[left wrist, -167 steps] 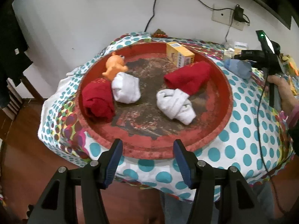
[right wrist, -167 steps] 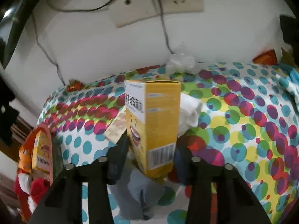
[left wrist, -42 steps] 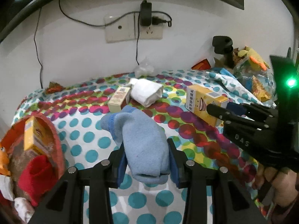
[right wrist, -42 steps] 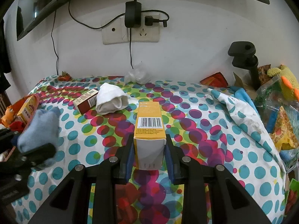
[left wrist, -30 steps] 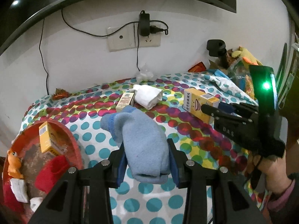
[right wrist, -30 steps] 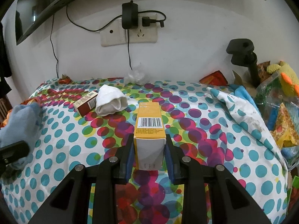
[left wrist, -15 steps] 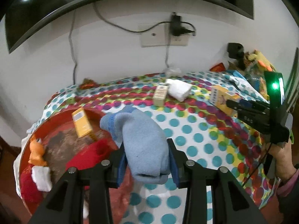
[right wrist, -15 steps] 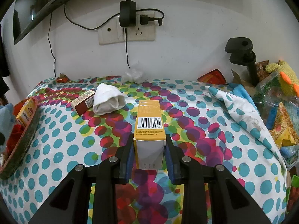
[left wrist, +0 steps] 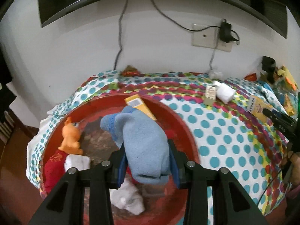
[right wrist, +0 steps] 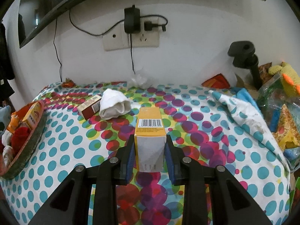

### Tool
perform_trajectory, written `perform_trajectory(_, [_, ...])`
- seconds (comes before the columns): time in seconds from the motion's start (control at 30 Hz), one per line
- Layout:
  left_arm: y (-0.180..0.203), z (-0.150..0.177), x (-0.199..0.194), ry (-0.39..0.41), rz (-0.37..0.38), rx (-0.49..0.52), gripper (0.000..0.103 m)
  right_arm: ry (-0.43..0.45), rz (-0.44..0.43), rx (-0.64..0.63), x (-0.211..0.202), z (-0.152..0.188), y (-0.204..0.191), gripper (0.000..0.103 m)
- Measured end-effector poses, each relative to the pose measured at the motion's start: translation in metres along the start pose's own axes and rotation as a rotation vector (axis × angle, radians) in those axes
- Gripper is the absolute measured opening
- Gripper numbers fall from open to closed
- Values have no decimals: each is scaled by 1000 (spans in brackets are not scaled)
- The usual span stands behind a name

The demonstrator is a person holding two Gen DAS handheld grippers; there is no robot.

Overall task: Organize objects
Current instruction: 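Carry the blue sock toward the red tray with the left gripper while the right gripper holds the yellow box, then lower the blue sock into the red tray and open the left gripper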

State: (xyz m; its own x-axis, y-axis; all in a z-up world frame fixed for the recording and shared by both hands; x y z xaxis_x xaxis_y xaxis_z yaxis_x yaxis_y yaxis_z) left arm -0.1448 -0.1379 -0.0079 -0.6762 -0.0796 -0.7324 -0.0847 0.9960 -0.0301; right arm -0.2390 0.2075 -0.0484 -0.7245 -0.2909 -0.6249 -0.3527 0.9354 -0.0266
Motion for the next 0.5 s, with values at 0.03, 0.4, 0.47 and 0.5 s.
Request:
perform_trajectory(0.03, [-4, 0, 2, -8, -2, 0, 39, -15, 2, -3, 3, 1, -1, 28])
perform_trajectory(0.4, [-33, 7, 24, -76, -19, -27, 39, -161, -7, -14, 29, 12, -5, 32])
perform_trajectory(0.47, [-38, 8, 29, -88, -24, -32, 39, -183, 2, -19, 34, 13, -6, 39])
perform_trajectory(0.5, [-40, 8, 30, -93, -23, -31, 39, -185, 6, -19, 35, 12, -7, 40])
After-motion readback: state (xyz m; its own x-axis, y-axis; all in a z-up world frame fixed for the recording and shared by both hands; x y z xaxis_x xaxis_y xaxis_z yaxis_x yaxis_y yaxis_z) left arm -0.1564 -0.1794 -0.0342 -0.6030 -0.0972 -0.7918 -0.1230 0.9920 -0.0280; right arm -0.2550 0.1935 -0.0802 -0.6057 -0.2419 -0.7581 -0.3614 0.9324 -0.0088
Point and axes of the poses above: each gripper's, at about its wrist camera, not at the fingertips, and x roughly the way its jaws point, y to its right, z to its underside, the point moved 5 cm from there along x, roughly the way its jaws point, and after that the axes turned 2 degrees about -x, right-handed, at the moved point
